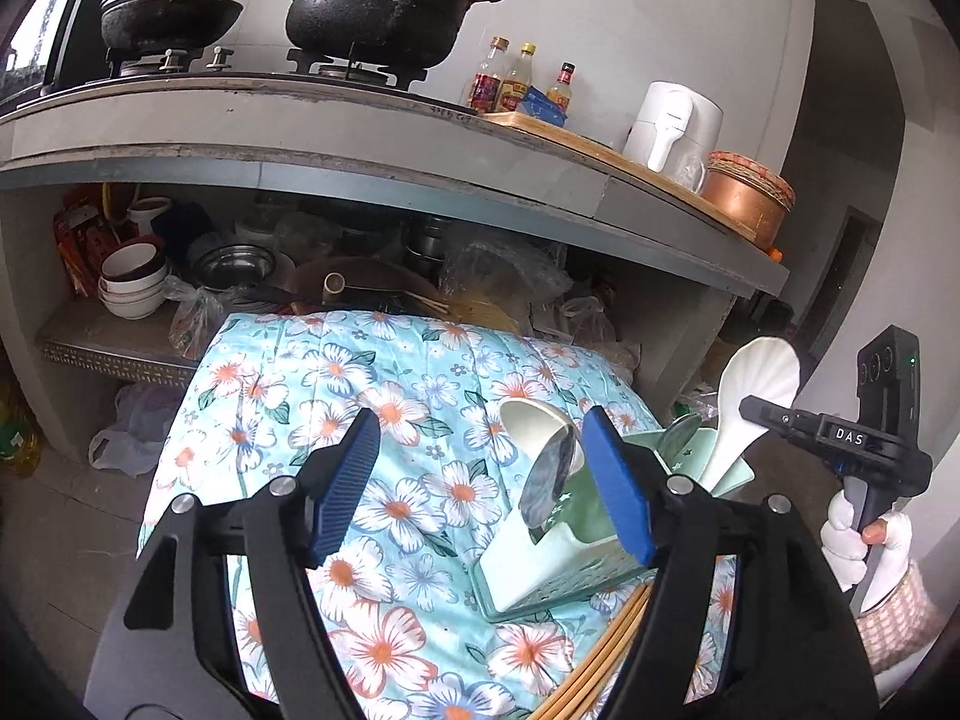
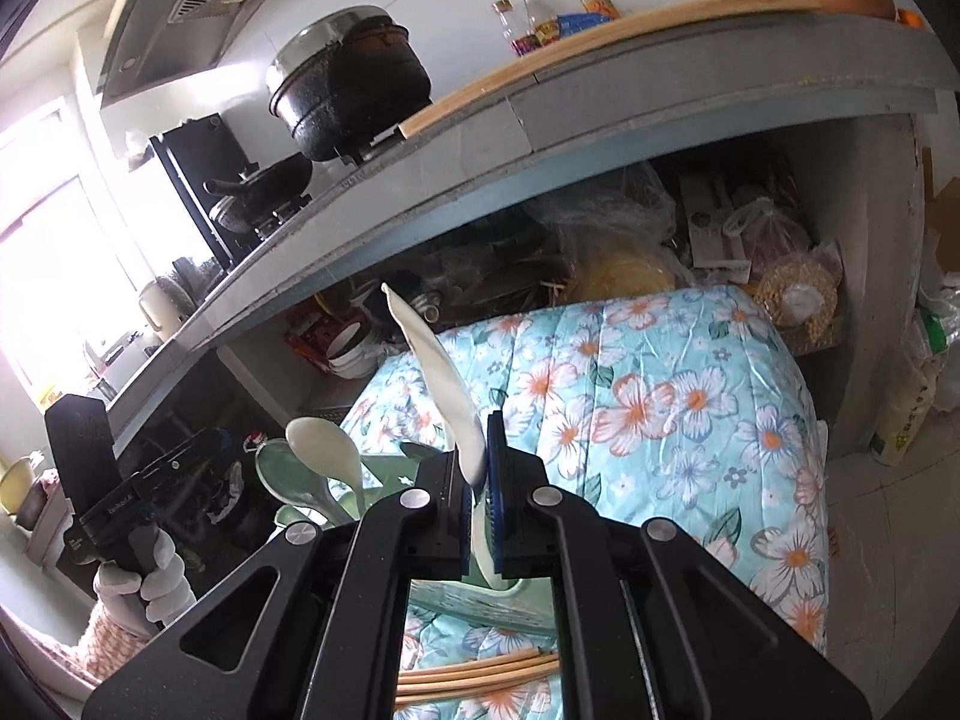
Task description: Organize utensils
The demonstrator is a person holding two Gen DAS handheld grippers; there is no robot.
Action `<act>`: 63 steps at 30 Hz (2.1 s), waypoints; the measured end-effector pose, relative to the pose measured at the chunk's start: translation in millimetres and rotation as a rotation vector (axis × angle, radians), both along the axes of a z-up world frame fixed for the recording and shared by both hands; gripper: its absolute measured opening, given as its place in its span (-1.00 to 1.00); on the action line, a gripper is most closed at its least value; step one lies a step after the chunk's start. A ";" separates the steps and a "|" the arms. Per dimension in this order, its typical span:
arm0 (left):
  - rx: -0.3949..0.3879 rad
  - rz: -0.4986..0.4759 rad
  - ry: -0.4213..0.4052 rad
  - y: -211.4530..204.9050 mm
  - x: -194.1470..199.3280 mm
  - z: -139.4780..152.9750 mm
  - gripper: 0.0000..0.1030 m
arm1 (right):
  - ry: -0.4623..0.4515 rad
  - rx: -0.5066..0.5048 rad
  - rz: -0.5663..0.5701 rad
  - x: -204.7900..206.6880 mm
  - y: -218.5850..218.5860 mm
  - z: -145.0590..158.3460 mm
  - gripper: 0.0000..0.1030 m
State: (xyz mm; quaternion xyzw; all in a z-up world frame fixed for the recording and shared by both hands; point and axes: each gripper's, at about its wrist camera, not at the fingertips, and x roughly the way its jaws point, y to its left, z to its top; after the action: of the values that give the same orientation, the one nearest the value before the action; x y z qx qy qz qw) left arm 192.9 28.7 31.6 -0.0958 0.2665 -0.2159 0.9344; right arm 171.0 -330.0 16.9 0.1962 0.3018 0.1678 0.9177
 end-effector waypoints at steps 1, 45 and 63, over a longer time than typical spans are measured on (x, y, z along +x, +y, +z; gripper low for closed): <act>-0.004 0.006 0.006 2.0 -0.6 -2.0 0.32 | 0.008 0.008 -0.002 -0.6 -1.5 -2.0 -0.71; 0.019 -0.098 0.166 -18.3 -23.6 -62.7 0.46 | 0.333 0.156 -0.129 -93.1 10.4 -118.4 0.66; 0.031 -0.096 0.179 -18.6 -21.1 -67.3 0.47 | 0.371 0.167 -0.101 -86.5 14.9 -128.5 0.66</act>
State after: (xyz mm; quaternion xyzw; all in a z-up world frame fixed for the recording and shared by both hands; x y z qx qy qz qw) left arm 171.8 10.1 -35.7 -0.0873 0.3568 -0.2470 0.8967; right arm 84.6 -315.0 -111.6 0.3141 0.4403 0.1071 0.8343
